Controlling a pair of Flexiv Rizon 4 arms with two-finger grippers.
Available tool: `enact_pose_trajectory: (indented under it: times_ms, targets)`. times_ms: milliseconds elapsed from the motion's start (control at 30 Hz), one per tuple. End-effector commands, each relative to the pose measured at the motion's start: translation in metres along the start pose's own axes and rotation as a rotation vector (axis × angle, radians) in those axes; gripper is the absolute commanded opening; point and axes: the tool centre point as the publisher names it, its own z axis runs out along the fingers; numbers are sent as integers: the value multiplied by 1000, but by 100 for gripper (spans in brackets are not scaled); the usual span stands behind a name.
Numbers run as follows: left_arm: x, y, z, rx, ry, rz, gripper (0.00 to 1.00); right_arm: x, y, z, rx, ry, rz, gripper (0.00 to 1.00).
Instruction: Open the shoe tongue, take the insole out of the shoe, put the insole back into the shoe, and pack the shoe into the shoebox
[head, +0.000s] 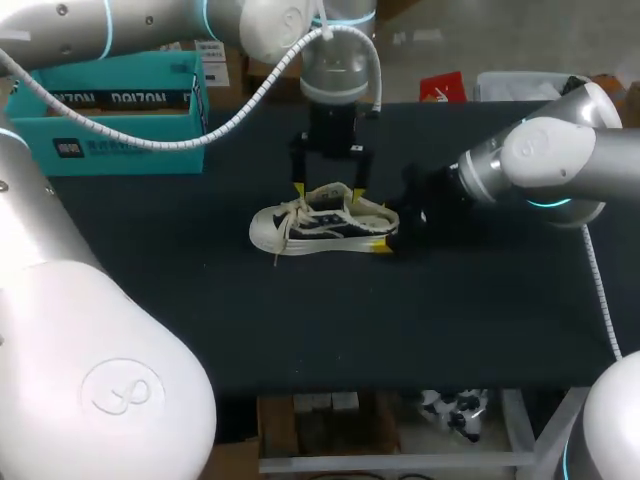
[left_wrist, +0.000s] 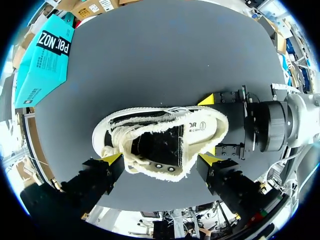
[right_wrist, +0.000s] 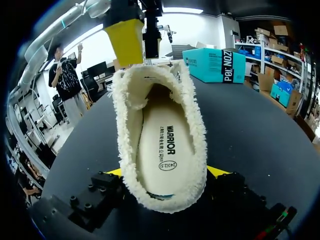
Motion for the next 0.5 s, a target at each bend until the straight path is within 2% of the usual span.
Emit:
enact_pose_trajectory:
  times_ms: [33,167,333,467,500]
  targets:
    - [6,-11,5,-60,-61,-10,96,-1,-5,7,-2,2,-1,0]
    - [8,-12,8,-75,-72,-16,92,-1,-5,7,-2,2,-1,0]
    - [11,-5,8,-94,-92,1,86,-1,-5,7,-2,2,-1,0]
    - [14,-1,9,-100,-117,3,72,-1,-5,7,-2,2,-1,0]
    - [14,-2,9,-102,-121,1,57,-1,-5,7,-2,2,-1,0]
